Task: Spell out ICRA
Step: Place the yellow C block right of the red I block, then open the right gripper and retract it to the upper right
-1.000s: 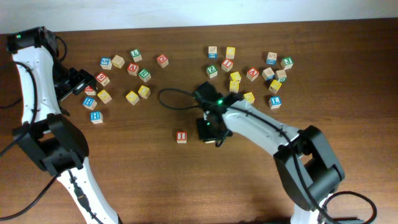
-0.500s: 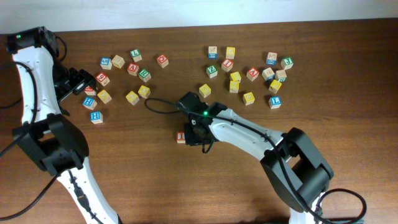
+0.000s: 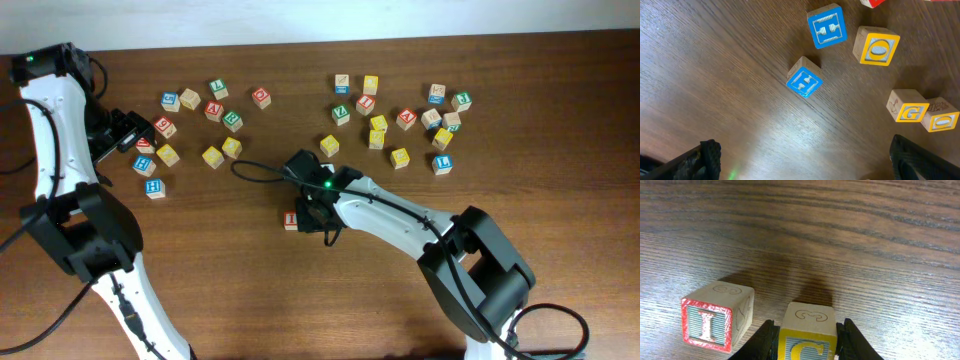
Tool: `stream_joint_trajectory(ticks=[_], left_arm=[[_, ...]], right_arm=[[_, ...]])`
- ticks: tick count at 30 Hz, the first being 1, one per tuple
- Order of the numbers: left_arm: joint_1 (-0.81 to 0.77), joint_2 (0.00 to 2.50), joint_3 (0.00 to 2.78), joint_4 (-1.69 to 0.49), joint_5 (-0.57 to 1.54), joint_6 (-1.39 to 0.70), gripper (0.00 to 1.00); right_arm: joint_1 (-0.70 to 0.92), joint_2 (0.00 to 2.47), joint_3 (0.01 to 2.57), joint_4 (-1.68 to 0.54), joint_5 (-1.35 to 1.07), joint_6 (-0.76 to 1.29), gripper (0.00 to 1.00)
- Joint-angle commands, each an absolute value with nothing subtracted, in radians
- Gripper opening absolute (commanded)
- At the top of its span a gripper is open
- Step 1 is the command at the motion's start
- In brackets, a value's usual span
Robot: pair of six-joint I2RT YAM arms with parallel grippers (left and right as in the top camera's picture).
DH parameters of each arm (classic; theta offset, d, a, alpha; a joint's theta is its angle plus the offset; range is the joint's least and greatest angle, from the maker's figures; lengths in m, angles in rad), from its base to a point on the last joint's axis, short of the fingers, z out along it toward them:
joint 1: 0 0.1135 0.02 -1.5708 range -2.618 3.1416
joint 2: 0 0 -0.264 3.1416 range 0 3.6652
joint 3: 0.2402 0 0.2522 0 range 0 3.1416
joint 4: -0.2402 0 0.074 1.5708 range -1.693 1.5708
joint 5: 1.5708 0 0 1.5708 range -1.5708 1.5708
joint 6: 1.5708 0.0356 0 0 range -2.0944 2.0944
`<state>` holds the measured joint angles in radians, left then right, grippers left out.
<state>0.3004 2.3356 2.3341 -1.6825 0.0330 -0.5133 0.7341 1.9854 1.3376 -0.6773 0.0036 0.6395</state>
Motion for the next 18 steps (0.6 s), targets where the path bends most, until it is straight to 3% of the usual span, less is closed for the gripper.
stream_joint_trajectory(ticks=[1, 5, 6, 7, 12, 18], left_arm=[[0.302, 2.324, 2.338, -1.681, 0.022, -0.504, 0.99], [0.302, 2.324, 2.338, -1.681, 0.022, -0.504, 0.99], [0.302, 2.324, 2.338, -1.681, 0.022, -0.504, 0.99], [0.302, 2.324, 2.338, -1.681, 0.022, -0.504, 0.99], [0.304, 2.324, 2.338, -1.681, 0.022, -0.504, 0.99], [0.304, 2.324, 2.338, -1.681, 0.022, -0.504, 0.99]], right_arm=[[0.739, 1.999, 1.332, -0.667, 0.02, 0.645, 0.27], [0.739, 1.999, 1.332, -0.667, 0.02, 0.645, 0.29], [0.739, 1.999, 1.332, -0.667, 0.02, 0.645, 0.46], [0.739, 1.999, 1.332, -0.667, 0.02, 0.645, 0.49], [0.728, 1.998, 1.38, -0.714, 0.02, 0.645, 0.52], [0.595, 1.997, 1.674, -1.016, 0.02, 0.587, 0.55]])
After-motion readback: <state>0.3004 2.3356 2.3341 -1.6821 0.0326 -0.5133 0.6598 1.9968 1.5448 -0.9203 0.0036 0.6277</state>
